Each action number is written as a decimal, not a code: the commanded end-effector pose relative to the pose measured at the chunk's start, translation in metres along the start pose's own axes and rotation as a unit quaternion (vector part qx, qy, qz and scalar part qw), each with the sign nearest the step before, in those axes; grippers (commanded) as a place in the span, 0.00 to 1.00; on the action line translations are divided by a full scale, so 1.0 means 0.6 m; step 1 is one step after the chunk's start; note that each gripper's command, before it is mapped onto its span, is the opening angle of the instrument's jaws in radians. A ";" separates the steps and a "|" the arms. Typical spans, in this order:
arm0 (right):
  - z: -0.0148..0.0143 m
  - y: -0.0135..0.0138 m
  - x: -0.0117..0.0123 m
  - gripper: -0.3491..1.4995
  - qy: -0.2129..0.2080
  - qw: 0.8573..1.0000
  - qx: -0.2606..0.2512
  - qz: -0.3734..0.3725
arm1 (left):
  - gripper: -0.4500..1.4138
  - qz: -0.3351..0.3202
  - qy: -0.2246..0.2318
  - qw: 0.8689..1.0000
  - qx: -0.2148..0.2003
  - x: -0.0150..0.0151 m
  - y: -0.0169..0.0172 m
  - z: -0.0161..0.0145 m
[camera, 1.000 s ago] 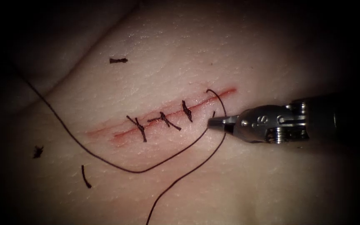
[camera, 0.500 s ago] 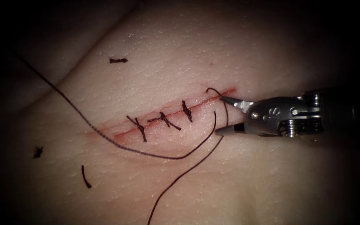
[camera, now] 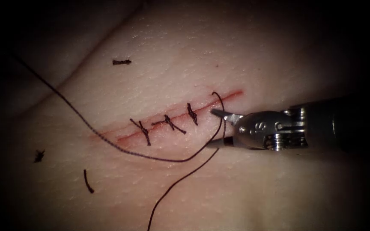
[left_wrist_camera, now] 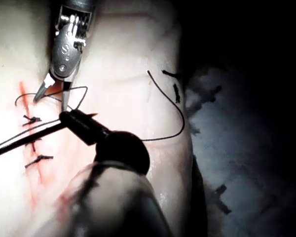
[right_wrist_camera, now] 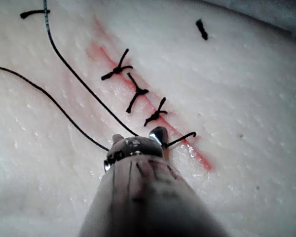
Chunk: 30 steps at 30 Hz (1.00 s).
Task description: Wound Closure
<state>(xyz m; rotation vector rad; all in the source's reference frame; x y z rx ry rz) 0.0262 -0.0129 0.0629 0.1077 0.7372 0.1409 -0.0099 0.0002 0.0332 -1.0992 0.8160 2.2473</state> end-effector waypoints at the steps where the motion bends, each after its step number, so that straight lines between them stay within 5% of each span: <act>1: 0.0013 -0.0005 -0.0001 0.94 0.001 1.000 0.000 0.001 | 0.02 0.000 0.000 1.000 -0.001 -0.0003 0.0015 0.0001; 6: 0.0011 0.0003 -0.0004 0.76 0.000 1.000 0.000 0.002 | 0.02 0.000 -0.001 1.000 -0.001 -0.0003 0.0014 -0.0003; 8: 0.0011 0.0002 -0.0004 0.46 0.001 1.000 0.000 0.002 | 0.02 0.000 -0.001 1.000 -0.001 -0.0003 0.0014 -0.0004; 9: 0.0010 0.0000 -0.0005 0.18 0.003 1.000 0.001 -0.002 | 0.02 0.000 -0.001 1.000 -0.001 -0.0002 0.0014 -0.0004; 10: 0.0008 -0.0002 -0.0006 0.00 0.007 1.000 0.004 -0.003 | 0.02 0.000 -0.001 1.000 -0.001 -0.0002 0.0014 -0.0004; 20: -0.0037 -0.0004 -0.0004 0.00 0.022 1.000 -0.003 0.002 | 0.00 -0.001 0.003 1.000 -0.001 -0.0004 0.0021 0.0016; 30: -0.0113 -0.0095 0.0023 0.00 0.022 1.000 0.008 -0.005 | 0.00 -0.001 0.005 1.000 0.002 -0.0040 0.0031 0.0086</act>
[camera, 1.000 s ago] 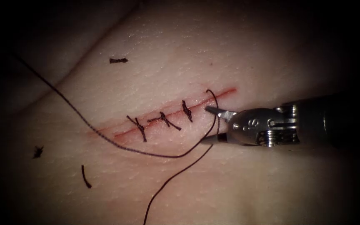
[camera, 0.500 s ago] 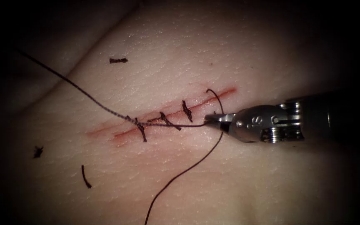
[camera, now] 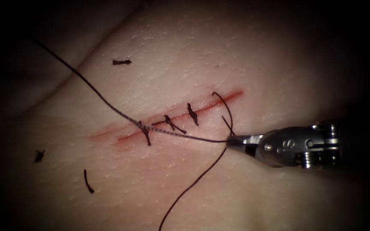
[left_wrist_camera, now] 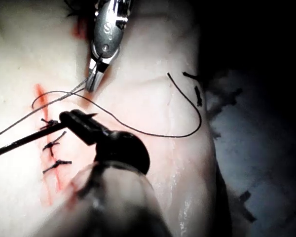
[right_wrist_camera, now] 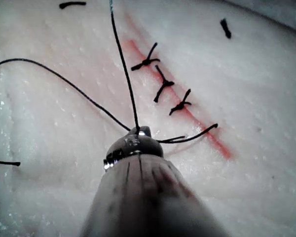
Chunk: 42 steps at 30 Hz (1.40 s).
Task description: Wound Closure
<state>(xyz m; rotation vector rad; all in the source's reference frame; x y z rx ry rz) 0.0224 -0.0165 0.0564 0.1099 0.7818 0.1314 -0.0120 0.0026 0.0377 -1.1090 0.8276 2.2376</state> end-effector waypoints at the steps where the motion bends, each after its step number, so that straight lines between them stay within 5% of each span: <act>1: 0.0003 -0.0035 0.0012 0.00 0.003 1.000 0.005 0.000 | 0.00 0.000 0.000 1.000 -0.001 -0.0010 0.0016 0.0012; 25: -0.0099 -0.0305 0.0220 0.00 0.028 0.995 0.090 -0.037 | 0.00 0.015 0.028 0.999 0.006 -0.0135 0.0067 0.0123; 32: -0.0097 -0.0330 0.0256 0.00 0.037 0.993 0.102 -0.043 | 0.00 0.018 0.025 1.000 0.003 -0.0137 0.0075 0.0127; 33: -0.0094 -0.0323 0.0258 0.13 0.036 0.993 0.102 -0.041 | 0.00 0.018 0.024 1.000 0.002 -0.0136 0.0075 0.0128; 36: -0.0096 -0.0290 0.0258 0.81 0.054 0.995 0.080 -0.028 | 0.00 0.018 0.024 1.000 0.002 -0.0137 0.0075 0.0129; 39: -0.0112 -0.0259 0.0253 0.94 0.065 0.996 0.052 -0.015 | 0.00 0.018 0.023 1.000 0.001 -0.0138 0.0075 0.0129; 42: -0.0137 -0.0227 0.0247 0.95 0.082 0.996 0.037 0.000 | 0.00 0.018 0.024 1.000 0.001 -0.0139 0.0074 0.0128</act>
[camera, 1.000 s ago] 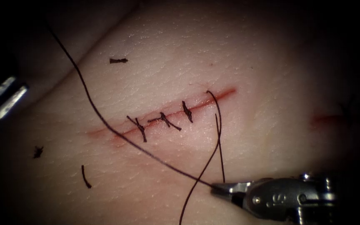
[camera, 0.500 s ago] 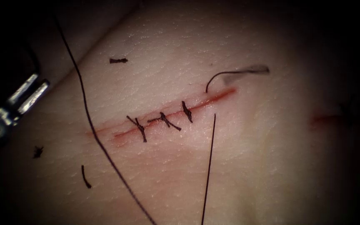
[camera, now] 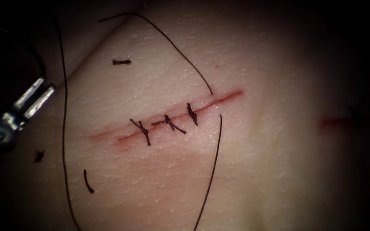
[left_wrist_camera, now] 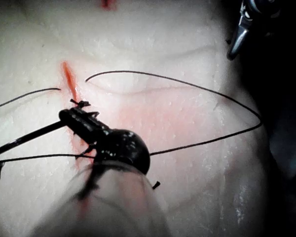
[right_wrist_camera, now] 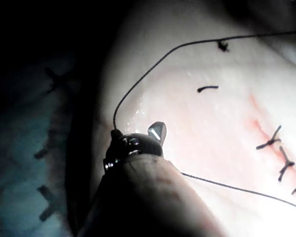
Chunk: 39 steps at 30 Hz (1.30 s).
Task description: Wound Closure
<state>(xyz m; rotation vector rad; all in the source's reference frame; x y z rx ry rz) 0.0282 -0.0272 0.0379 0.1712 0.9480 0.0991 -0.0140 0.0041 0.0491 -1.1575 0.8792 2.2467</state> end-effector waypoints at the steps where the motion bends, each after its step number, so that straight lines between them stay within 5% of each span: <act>1: -0.0010 0.0013 -0.0008 0.95 0.007 1.000 -0.007 -0.006 | 0.00 0.000 0.000 1.000 -0.001 -0.0003 0.0014 0.0002; 6: -0.0045 0.0065 -0.0023 0.97 0.010 1.000 -0.012 -0.017 | 0.00 0.001 -0.001 1.000 -0.002 -0.0004 0.0017 0.0000; 13: -0.0058 0.0174 -0.0102 0.92 0.011 0.998 -0.045 -0.042 | 0.00 0.002 -0.002 1.000 -0.004 -0.0005 0.0019 0.0002; 28: 0.0125 0.0313 -0.0267 0.90 0.003 0.990 -0.067 -0.126 | 0.00 0.008 -0.008 1.000 -0.012 -0.0010 0.0034 0.0005; 39: 0.0184 0.0309 -0.0330 0.85 0.006 0.987 -0.034 -0.159 | 0.00 0.009 -0.008 1.000 -0.013 -0.0009 0.0033 0.0001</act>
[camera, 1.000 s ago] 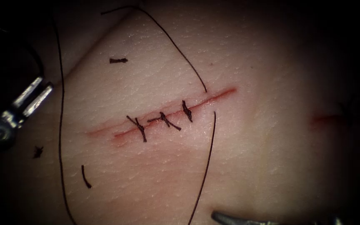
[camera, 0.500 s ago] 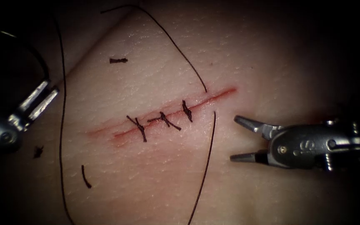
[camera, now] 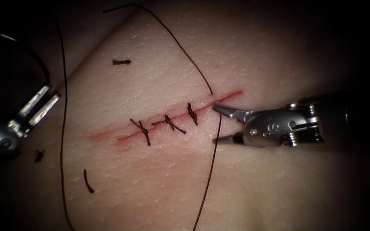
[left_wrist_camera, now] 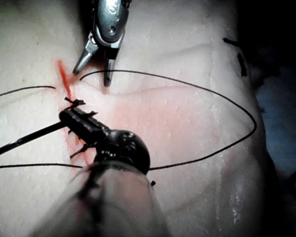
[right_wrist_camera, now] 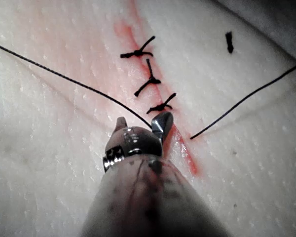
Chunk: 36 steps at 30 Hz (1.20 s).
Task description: Wound Closure
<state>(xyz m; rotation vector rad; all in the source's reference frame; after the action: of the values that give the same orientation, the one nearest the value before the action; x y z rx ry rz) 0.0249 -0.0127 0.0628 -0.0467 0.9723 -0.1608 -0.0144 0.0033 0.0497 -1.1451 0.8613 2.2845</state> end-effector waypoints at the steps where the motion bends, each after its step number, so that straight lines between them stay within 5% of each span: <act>1: 0.0019 -0.0008 -0.0008 0.85 -0.001 1.000 0.000 -0.001 | 0.00 -0.001 0.000 1.000 -0.001 -0.0003 0.0015 0.0002; 5: 0.0024 -0.0007 -0.0011 0.77 -0.002 1.000 0.002 -0.002 | 0.00 0.000 0.000 1.000 -0.001 -0.0003 0.0015 0.0002; 6: 0.0023 -0.0007 -0.0011 0.58 -0.003 1.000 0.007 -0.003 | 0.00 0.000 -0.001 1.000 -0.001 -0.0002 0.0015 0.0001; 7: 0.0020 -0.0009 -0.0011 0.12 -0.007 1.000 0.018 -0.003 | 0.00 0.000 -0.001 1.000 -0.001 -0.0001 0.0015 0.0001; 8: 0.0020 -0.0009 -0.0012 0.00 -0.007 1.000 0.018 -0.003 | 0.00 0.000 -0.001 1.000 -0.001 -0.0001 0.0016 0.0000; 20: 0.0010 -0.0020 -0.0014 0.00 -0.003 1.000 0.021 -0.007 | 0.00 0.000 -0.002 1.000 0.000 0.0002 0.0016 -0.0001; 36: -0.0054 -0.0125 0.0087 0.00 0.021 0.998 0.058 -0.025 | 0.00 0.000 -0.002 1.000 0.000 0.0004 0.0018 0.0002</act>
<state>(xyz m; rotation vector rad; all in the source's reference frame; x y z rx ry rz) 0.0236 -0.0199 0.0572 0.0336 1.0016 -0.2625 -0.0148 0.0032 0.0494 -1.1388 0.8629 2.2842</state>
